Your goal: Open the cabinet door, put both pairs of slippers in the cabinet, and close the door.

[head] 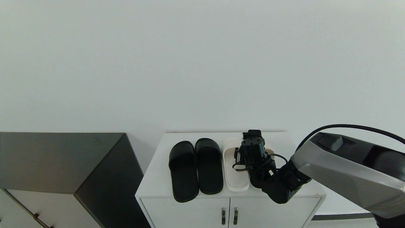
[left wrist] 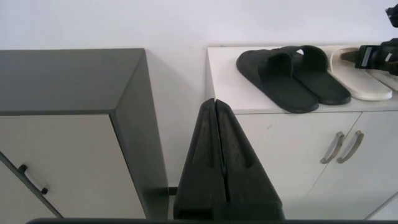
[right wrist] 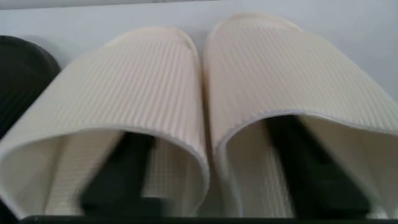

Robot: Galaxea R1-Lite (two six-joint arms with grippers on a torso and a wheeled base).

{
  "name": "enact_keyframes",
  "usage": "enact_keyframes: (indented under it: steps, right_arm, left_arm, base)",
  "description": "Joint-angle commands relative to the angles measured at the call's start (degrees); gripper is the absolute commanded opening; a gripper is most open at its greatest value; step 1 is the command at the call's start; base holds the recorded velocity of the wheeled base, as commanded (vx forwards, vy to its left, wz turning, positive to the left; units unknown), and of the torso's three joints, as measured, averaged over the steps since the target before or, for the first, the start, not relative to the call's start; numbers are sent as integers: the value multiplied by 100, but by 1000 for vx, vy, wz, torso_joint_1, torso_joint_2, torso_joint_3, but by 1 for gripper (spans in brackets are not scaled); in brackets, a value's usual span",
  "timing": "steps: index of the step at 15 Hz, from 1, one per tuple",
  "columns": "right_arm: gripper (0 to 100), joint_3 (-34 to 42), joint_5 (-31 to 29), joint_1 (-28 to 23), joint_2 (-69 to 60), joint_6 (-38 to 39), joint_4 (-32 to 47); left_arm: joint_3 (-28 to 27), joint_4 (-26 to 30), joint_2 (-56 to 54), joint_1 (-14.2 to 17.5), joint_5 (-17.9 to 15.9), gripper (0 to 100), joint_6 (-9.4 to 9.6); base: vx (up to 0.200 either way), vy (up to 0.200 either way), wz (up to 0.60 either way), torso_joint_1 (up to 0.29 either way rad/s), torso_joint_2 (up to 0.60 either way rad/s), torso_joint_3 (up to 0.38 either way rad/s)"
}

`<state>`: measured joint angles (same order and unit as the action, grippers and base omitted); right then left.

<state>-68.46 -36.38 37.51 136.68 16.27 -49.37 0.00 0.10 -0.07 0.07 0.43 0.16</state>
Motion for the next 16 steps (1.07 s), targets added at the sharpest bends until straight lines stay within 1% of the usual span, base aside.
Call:
enact_keyframes:
  steps: [1, 6, 9, 10, 11, 12, 13, 14, 15, 16]
  right_arm:
    - [0, -18, -71, 2, 43, -28, -2]
    - [0, 87, -106, 19, -168, -89, -20]
    - [0, 966, -45, 72, -1012, -406, -257]
    - [0, 1485, 140, 99, -1486, -573, -530]
    - [0, 1924, 526, 134, -1882, -757, -811]
    - [0, 2452, 966, 204, -2418, -968, -899]
    - [0, 2452, 966, 204, -2418, -968, -899]
    - [0, 3137, 1774, 397, -3367, -1135, -670]
    - [0, 3339, 2064, 494, -3816, -1135, -213]
    - [0, 3357, 2161, 529, -3965, -1135, -2]
  left_arm:
    - [0, -1, 7, 1, 1, 0, 2]
    - [0, -1, 7, 1, 1, 0, 2]
    - [0, -1, 7, 1, -8, 0, 11]
    - [0, -1, 7, 1, -8, 0, 11]
    - [0, -1, 7, 1, -8, 0, 11]
    - [0, -1, 7, 1, -8, 0, -7]
    - [0, -1, 7, 1, -8, 0, -7]
    - [0, -1, 7, 1, 1, 0, -33]
    - [0, -1, 7, 1, 1, 0, -51]
    - [0, -1, 7, 1, 10, 0, -51]
  base:
    - [0, 0, 0, 0, 0, 0]
    - [0, 0, 0, 0, 0, 0]
    - [0, 0, 0, 0, 0, 0]
    - [0, 0, 0, 0, 0, 0]
    - [0, 0, 0, 0, 0, 0]
    - [0, 0, 0, 0, 0, 0]
    - [0, 0, 0, 0, 0, 0]
    - [0, 0, 0, 0, 0, 0]
    - [0, 0, 0, 0, 0, 0]
    - [0, 0, 0, 0, 0, 0]
